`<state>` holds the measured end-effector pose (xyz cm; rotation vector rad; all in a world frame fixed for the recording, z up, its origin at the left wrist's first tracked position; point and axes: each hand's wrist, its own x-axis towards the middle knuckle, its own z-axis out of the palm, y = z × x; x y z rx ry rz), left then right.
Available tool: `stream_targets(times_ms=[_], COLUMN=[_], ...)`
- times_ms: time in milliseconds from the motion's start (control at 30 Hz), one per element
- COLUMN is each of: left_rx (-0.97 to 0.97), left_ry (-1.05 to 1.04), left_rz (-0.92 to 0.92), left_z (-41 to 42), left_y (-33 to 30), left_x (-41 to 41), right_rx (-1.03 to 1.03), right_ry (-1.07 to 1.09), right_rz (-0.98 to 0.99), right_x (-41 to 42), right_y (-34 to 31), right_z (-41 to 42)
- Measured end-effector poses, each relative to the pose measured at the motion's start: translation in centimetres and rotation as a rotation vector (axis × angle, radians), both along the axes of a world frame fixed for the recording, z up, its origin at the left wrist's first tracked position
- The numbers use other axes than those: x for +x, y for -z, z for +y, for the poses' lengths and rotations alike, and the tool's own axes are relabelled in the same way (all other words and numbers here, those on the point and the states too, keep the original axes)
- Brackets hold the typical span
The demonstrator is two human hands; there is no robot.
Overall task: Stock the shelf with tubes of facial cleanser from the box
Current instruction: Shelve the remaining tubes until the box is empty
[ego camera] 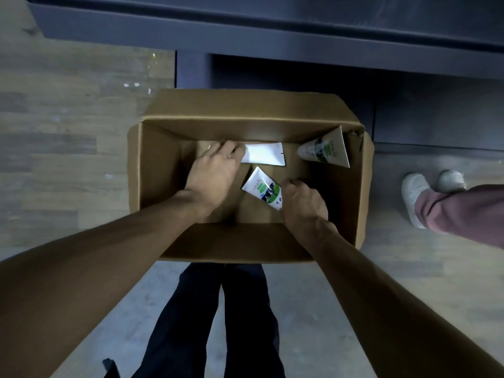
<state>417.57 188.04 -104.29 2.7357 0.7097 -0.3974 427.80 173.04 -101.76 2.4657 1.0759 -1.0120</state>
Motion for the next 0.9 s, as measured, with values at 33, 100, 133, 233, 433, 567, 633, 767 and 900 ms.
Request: stream_targets(times_ms=[33,100,133,233,433,567,633,767,900], left_rx=[0.054,0.133,0.153,0.083,-0.596,-0.995,-1.076,-1.189,-1.328], left_ry=[0.024,0.077,0.1,0.023,-0.582,-0.675,-0.683,-0.699,-0.716], left_rz=[0.025,0.08,0.108,0.145,0.037,-0.049,-0.145,-0.286,-0.354], left_z=[0.2,0.5,0.5,0.1,0.6,1.1,1.4,2.0,3.4], left_y=[0.0,-0.1,-0.3,-1.4,-8.5,-15.8,-19.8,-27.2,-33.6], left_x=[0.4,1.3,1.7,1.8,-2.1,-3.8,-3.9,-4.2,-4.1], right_rx=[-0.008,-0.009,0.007,0.096,0.354,0.524,0.577,0.655,0.737], right_ry=[0.0,0.014,0.027,0.067,0.281,0.37,0.401,0.439,0.446], right_rz=[0.005,0.003,-0.006,-0.04,0.182,0.28,0.252,0.191,0.179], right_x=[0.0,0.1,0.0,-0.1,0.6,0.5,0.5,0.5,0.4], right_y=[0.1,0.2,0.0,-1.3,-9.2,-17.2,-21.0,-27.1,-32.5], right_z=[0.1,0.3,0.3,-0.3,-1.6,-1.2,-0.5,0.8,1.7])
